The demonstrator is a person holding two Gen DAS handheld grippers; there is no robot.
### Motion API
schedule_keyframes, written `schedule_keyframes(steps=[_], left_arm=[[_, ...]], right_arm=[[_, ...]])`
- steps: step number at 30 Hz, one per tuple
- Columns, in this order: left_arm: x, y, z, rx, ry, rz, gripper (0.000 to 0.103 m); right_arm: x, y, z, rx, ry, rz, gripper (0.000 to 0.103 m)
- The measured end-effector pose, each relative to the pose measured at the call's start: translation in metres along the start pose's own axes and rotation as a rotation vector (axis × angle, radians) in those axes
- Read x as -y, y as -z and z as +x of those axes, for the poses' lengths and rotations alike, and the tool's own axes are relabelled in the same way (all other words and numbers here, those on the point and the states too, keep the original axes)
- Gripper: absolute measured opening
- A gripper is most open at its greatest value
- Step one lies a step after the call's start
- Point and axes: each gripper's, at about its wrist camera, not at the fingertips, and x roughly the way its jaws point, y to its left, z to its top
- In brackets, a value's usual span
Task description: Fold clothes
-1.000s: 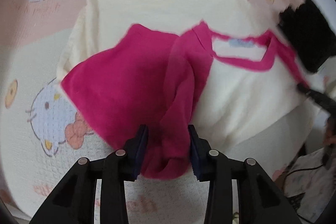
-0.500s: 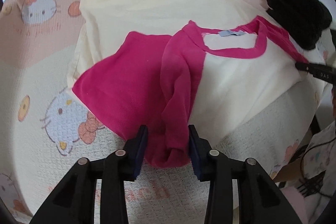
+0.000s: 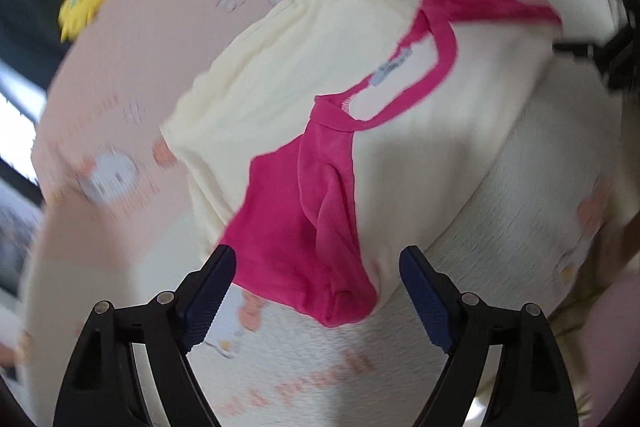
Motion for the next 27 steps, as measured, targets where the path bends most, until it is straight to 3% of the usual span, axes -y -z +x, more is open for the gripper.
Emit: schedule_keyframes(steps=[2, 7, 9, 11, 13, 19, 24, 27], left_arm=[[0.013, 0.004, 0.005, -0.018, -0.07, 0.094, 0.083], [0.034, 0.011, 0.009, -0.022, -0.153, 0.276, 0.083], [0.04, 0.014, 0.008, -0.009, -0.178, 0.335, 0.083], [0.038, 0.012, 0.009, -0.018, -0.167, 0.329, 0.083], [0.036, 0.011, 0.01, -0.027, -0.155, 0.318, 0.083], [0.01, -0.01, 0.017, -0.055, -0.082, 0.147, 0.083], [-0.005, -0.024, 0.025, -0.04, -0.131, 0.102, 0.083], [-0.012, -0.03, 0.032, -0.037, -0.106, 0.068, 0.083]], right_arm=[[-0.011, 0.005, 0.0, -0.006, 0.046, -0.078, 0.073], [-0.035, 0.02, -0.002, -0.013, 0.199, -0.311, 0.073], [-0.039, 0.025, 0.0, -0.019, 0.222, -0.364, 0.073], [-0.037, 0.027, 0.001, -0.031, 0.219, -0.365, 0.073], [-0.026, 0.025, 0.001, -0.043, 0.168, -0.287, 0.073], [0.016, 0.009, 0.001, -0.028, 0.016, -0.061, 0.073], [0.027, -0.008, 0.008, -0.031, 0.024, -0.022, 0.073], [0.034, -0.022, 0.015, -0.039, -0.026, 0.017, 0.073]])
